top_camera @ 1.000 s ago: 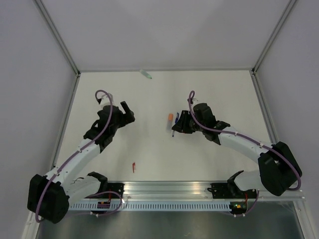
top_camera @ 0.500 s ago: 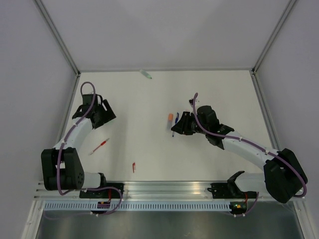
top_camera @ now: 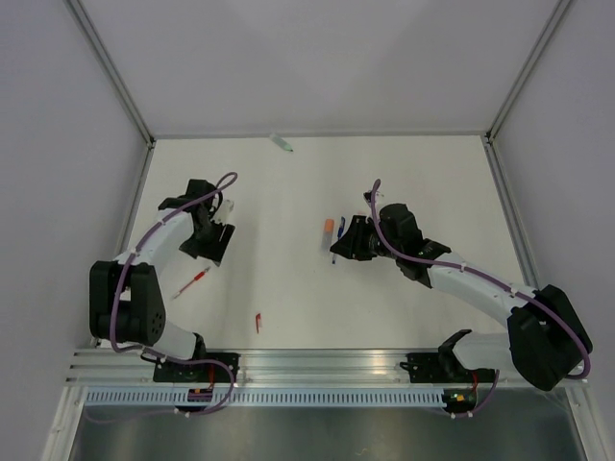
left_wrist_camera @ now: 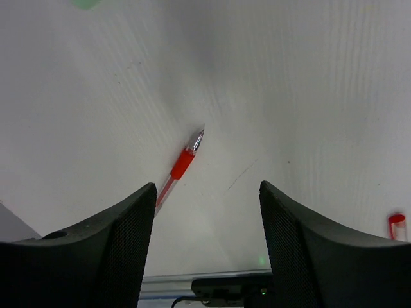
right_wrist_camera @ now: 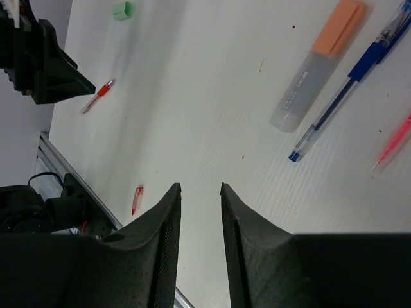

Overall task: Insert the pens into the pen caps
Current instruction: Pick up the pen from the center of the board.

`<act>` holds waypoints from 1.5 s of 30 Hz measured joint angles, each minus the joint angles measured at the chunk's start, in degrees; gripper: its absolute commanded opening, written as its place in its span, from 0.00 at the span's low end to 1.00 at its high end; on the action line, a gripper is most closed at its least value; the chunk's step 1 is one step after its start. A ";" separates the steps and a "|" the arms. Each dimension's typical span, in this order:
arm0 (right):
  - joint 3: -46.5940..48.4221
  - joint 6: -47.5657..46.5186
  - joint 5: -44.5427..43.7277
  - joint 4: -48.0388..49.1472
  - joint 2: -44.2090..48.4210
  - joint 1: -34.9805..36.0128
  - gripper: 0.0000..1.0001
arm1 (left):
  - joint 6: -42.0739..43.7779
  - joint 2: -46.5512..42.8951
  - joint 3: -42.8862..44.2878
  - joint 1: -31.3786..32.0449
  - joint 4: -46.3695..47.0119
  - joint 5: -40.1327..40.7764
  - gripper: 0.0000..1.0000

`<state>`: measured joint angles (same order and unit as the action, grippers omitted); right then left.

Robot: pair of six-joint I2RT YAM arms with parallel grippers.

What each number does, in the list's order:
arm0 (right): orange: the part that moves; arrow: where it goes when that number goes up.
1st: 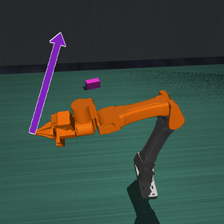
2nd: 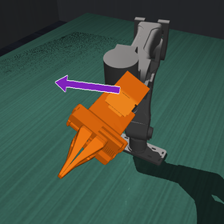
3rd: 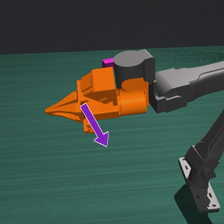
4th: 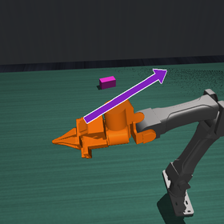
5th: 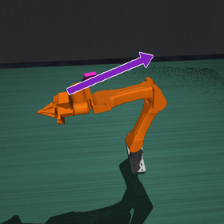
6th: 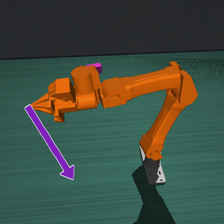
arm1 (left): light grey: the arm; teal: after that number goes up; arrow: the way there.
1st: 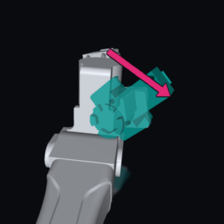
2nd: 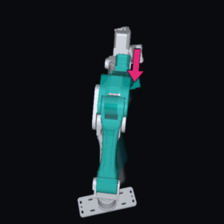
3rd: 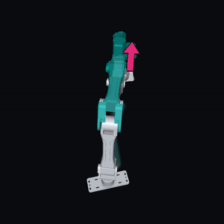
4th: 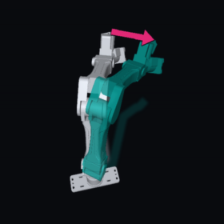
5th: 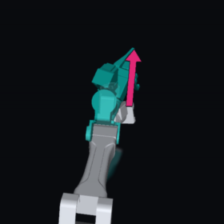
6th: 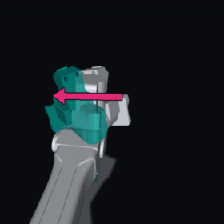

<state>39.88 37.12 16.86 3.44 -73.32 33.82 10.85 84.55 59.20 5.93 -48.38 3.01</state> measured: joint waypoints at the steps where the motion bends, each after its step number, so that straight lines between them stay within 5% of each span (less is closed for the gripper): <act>1: 0.00 0.00 0.00 0.00 0.00 0.00 0.36 | 1.46 1.05 -0.37 -0.13 -0.63 0.39 0.69; 17: 0.00 -0.04 0.94 0.00 0.00 0.00 0.36 | 12.28 13.81 -2.54 -1.27 0.22 7.32 0.58; 22: 0.00 -0.11 1.11 -0.02 0.00 0.00 0.35 | 13.05 14.82 -1.97 -1.84 -0.39 6.88 0.32; 27: 0.00 -0.26 1.11 -0.02 0.00 0.00 0.36 | 13.44 15.91 -1.20 -1.88 -1.44 6.29 0.27; 33: 0.00 -0.50 1.11 -0.02 0.00 0.00 0.36 | 13.53 17.14 0.44 -2.43 -3.80 0.57 0.02; 45: -1.27 -1.46 1.46 2.29 0.50 0.13 0.41 | 13.00 10.56 -4.00 -0.63 2.49 -16.94 0.02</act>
<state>38.61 35.66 18.33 5.74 -72.82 33.95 23.86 95.11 55.20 5.30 -45.89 -13.93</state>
